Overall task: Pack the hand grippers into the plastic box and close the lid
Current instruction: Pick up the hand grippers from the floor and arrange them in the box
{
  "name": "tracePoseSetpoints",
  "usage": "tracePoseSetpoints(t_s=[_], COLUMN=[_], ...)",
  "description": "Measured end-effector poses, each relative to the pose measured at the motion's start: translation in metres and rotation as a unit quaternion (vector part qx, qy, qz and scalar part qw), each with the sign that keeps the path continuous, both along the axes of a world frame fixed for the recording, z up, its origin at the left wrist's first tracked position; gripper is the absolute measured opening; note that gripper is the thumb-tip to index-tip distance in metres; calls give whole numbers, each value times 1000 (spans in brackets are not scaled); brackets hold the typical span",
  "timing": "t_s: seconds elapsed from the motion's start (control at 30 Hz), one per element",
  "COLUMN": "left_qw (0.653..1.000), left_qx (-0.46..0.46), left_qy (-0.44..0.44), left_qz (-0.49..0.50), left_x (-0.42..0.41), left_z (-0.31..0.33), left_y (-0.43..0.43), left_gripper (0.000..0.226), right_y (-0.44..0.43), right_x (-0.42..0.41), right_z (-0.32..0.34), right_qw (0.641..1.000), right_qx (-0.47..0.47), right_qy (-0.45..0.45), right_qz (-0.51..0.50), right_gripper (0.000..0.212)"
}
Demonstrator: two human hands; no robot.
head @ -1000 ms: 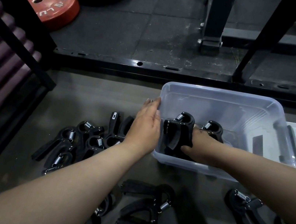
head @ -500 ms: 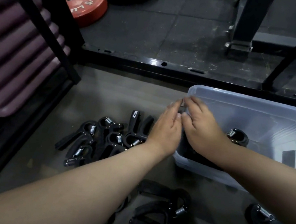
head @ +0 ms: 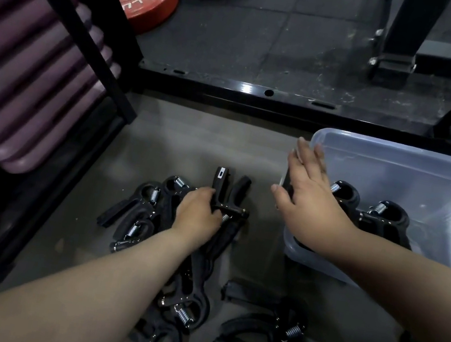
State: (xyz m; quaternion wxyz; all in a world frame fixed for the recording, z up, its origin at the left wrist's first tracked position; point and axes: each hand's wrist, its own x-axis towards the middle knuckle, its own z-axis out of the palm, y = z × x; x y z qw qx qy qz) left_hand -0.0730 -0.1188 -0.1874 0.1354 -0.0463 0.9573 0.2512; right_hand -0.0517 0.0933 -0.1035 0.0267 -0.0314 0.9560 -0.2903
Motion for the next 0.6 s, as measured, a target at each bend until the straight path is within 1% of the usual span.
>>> tracePoseSetpoints(t_s=[0.07,0.17,0.23,0.3,0.4,0.43,0.53,0.6], left_qw=[996,986,978,973,963,960,964,978], left_qx=[-75,-153,-185,-213,-231,-228,-196,-138], left_qy=[9,-56,-77,-43,80,103,123,130], left_qz=[-36,-41,-64,-80,-112,-124,-129,-89], left_x=[2,1,0,-1,-1,-1,-6,-8], left_z=[-9,-9,-9,-7,4,8,18,29], left_y=[4,15,19,20,25,27,27,28], left_gripper=[55,98,112,109,85,79,64,52], right_y=[0,1,1,1,1,1,2,1], right_x=[0,1,1,1,1,1,2,2], right_z=[-1,-1,-1,0,0,1,2,2], right_qw=[1000,1000,1000,1000,1000,1000,1000,1000], right_qx=[-6,-9,-9,-11,-13,-12,-4,0], right_qy=[-5,-4,-1,-2,-4,-6,-9,-11], right_qz=[-3,1,2,2,5,6,4,5], right_gripper=[68,68,68,68,69,69,70,70])
